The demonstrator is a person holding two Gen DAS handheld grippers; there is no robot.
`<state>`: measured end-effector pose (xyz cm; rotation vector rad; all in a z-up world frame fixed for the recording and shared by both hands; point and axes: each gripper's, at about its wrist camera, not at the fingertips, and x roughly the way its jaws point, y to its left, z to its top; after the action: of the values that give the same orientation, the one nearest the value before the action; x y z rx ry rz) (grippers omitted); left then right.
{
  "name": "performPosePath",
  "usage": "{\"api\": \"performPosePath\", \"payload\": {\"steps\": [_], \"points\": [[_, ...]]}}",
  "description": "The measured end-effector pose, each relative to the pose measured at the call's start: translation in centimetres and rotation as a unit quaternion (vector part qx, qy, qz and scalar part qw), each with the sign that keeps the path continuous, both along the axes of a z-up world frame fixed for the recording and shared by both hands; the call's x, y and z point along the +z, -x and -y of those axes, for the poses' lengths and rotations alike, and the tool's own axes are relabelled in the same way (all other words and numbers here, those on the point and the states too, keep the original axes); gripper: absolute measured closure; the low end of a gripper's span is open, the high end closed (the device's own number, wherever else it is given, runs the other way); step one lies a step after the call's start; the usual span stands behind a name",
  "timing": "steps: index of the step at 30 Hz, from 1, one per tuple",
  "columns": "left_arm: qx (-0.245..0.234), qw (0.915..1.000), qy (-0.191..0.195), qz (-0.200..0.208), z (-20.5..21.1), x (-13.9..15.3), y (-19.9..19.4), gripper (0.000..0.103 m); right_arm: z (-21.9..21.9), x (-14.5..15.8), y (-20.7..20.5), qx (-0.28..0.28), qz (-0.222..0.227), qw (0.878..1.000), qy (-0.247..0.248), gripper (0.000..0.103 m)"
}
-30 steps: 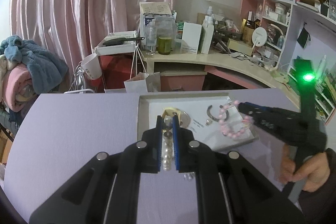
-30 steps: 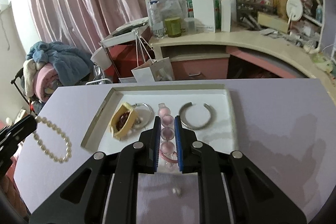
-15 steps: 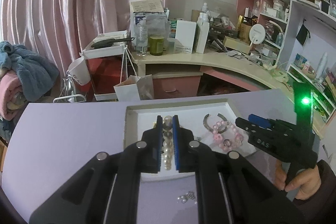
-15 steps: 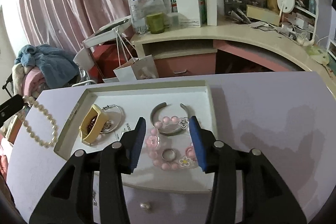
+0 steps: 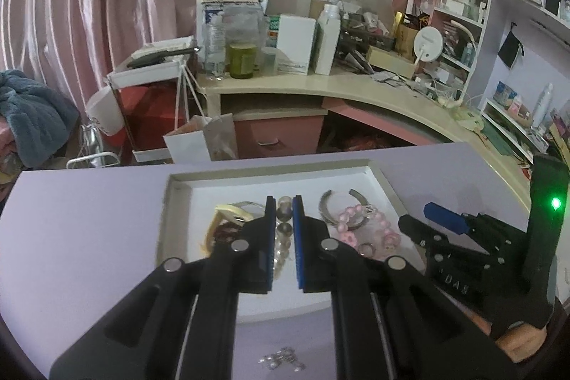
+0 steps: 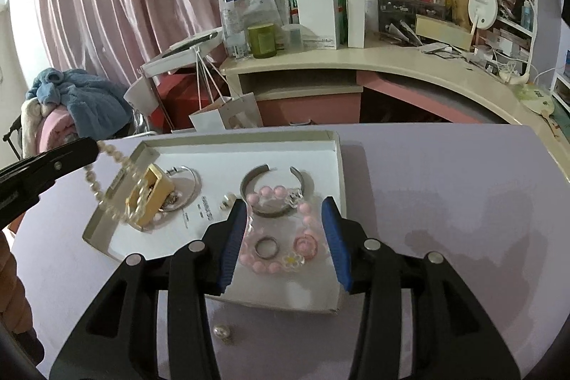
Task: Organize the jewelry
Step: 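Lower both bracelets into the gray tray and open both tools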
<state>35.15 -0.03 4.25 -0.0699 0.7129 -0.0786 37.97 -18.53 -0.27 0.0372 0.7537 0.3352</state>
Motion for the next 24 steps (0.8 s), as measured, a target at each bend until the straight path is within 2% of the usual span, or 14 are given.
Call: {"api": "performPosePath", "payload": {"steps": [5,6,7,8,17,24], "points": [[-0.007,0.9999,-0.004,-0.011,1.3,-1.2,-0.7,0.092,0.5,-0.6,0.4,-0.004,-0.005,1.0,0.006,0.057],[-0.005,0.9999,-0.009,-0.01,1.4,-1.3,-0.6,0.087,0.6,-0.7,0.4,-0.004,-0.006,1.0,0.007,0.057],[-0.003,0.9999,-0.014,-0.008,1.4,-1.3,-0.3,0.073,0.7,-0.7,0.5,-0.003,-0.006,1.0,0.008,0.057],[0.0,0.9998,-0.019,-0.004,1.3,-1.3,-0.1,0.068,0.7,-0.7,0.7,-0.003,-0.006,1.0,0.009,0.057],[0.049,0.9985,-0.021,0.011,-2.4,-0.1,3.3,0.051,1.1,-0.2,3.0,-0.001,-0.001,1.0,0.011,0.056],[0.094,0.9948,-0.025,0.028,-6.1,0.3,8.3,0.026,0.6,0.1,5.7,0.009,0.0,1.0,0.007,0.056]]}}
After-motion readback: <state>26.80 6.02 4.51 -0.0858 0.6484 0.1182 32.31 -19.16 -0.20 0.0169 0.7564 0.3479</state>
